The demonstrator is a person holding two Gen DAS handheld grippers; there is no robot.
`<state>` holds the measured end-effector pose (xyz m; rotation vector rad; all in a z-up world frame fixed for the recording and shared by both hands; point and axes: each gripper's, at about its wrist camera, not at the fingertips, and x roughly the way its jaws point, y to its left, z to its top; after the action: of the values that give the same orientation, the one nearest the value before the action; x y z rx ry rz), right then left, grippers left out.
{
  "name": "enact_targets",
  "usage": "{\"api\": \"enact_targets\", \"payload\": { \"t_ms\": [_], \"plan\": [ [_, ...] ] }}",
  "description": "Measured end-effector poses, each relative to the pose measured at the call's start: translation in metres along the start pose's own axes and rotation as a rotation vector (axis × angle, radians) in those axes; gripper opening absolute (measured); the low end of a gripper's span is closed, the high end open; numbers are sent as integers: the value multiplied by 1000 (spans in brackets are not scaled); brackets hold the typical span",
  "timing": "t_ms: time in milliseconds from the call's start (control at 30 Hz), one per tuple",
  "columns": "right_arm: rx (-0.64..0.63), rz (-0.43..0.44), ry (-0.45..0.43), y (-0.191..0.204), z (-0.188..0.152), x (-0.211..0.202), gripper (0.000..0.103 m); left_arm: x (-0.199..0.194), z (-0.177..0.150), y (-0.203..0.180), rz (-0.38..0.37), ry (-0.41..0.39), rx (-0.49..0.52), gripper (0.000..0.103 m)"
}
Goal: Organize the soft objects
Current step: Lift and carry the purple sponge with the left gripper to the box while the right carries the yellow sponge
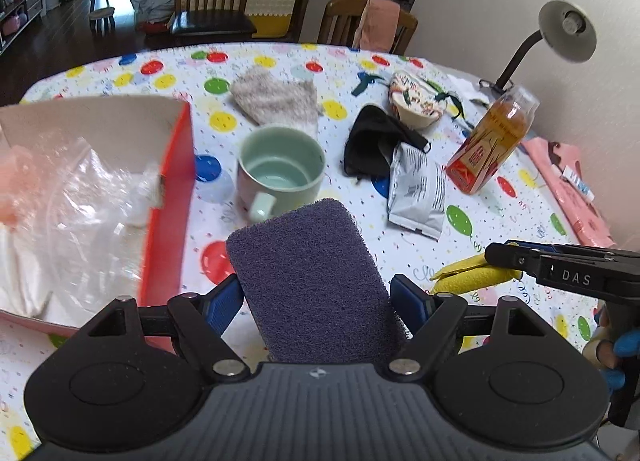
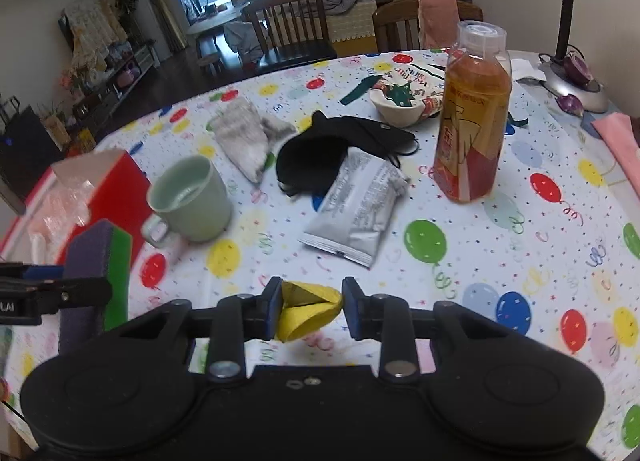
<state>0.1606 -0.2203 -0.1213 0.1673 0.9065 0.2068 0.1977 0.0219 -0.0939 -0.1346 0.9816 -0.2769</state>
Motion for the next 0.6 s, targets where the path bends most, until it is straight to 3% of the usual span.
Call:
{"api": "enact_targets", "payload": {
  "t_ms": [300,600],
  "plan": [
    [-51,100,-65,58,31,-24,30,-53,18,40,-6,-64,6,81],
    [-157,193,-114,131,66,-25,30,-93,41,97,71,-140,24,81]
  ]
}}
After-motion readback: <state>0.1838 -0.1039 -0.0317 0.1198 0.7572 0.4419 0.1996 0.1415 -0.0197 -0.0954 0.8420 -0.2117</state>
